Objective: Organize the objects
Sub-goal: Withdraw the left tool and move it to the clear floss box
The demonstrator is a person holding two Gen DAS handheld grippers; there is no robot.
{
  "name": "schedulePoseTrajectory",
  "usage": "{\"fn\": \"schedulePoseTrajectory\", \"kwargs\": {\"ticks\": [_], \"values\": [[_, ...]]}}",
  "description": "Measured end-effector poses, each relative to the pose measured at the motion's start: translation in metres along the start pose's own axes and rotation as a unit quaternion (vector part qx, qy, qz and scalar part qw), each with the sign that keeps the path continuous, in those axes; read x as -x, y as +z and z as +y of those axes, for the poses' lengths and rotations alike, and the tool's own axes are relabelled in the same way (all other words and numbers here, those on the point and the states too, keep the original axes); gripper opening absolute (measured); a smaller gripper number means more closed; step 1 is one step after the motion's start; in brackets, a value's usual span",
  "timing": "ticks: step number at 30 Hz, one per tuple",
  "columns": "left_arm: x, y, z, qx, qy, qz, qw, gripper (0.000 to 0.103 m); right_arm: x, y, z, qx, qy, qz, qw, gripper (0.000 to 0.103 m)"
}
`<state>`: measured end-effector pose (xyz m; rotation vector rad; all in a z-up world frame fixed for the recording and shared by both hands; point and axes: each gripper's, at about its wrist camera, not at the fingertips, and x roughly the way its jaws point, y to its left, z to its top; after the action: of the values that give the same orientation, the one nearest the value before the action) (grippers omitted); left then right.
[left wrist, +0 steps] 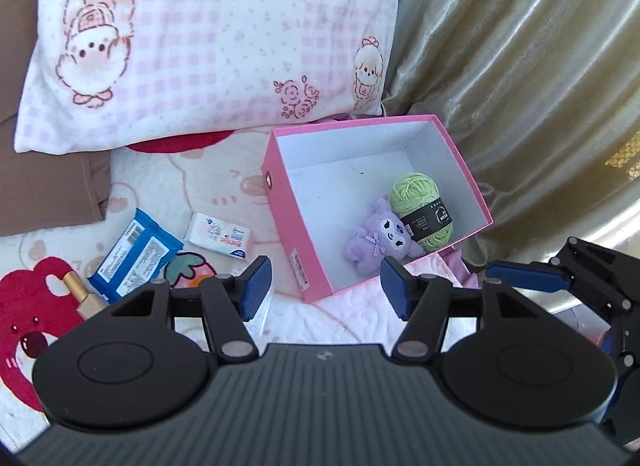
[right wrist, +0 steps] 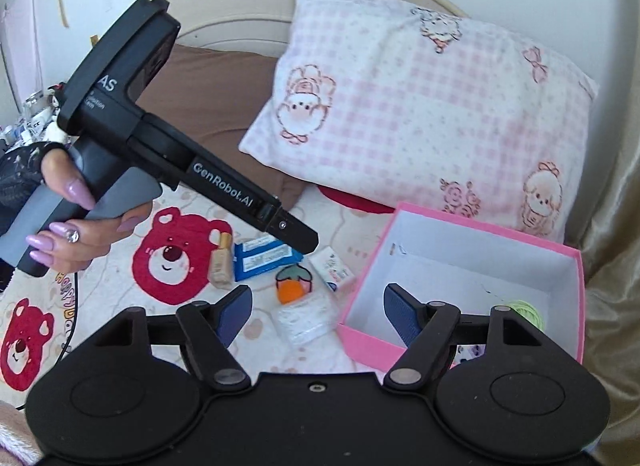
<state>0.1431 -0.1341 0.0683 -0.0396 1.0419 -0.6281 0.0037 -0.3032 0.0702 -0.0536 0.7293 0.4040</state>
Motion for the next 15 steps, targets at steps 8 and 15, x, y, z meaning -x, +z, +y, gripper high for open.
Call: {"fn": "schedulePoseTrajectory", "kwargs": {"ticks": [8, 15], "values": [[0.039, -0.028, 0.036, 0.003, 0.010, -0.023, 0.9997, 0.073, -0.017, -0.006, 0.048, 0.028, 0.033, -0.012, 0.999, 0.092], [0.010, -0.066, 0.068, -0.004, 0.022, -0.014, 0.9996, 0.092, -0.064, -0.030, 0.057, -0.034, 0.084, 0.025, 0.996, 0.092]]}}
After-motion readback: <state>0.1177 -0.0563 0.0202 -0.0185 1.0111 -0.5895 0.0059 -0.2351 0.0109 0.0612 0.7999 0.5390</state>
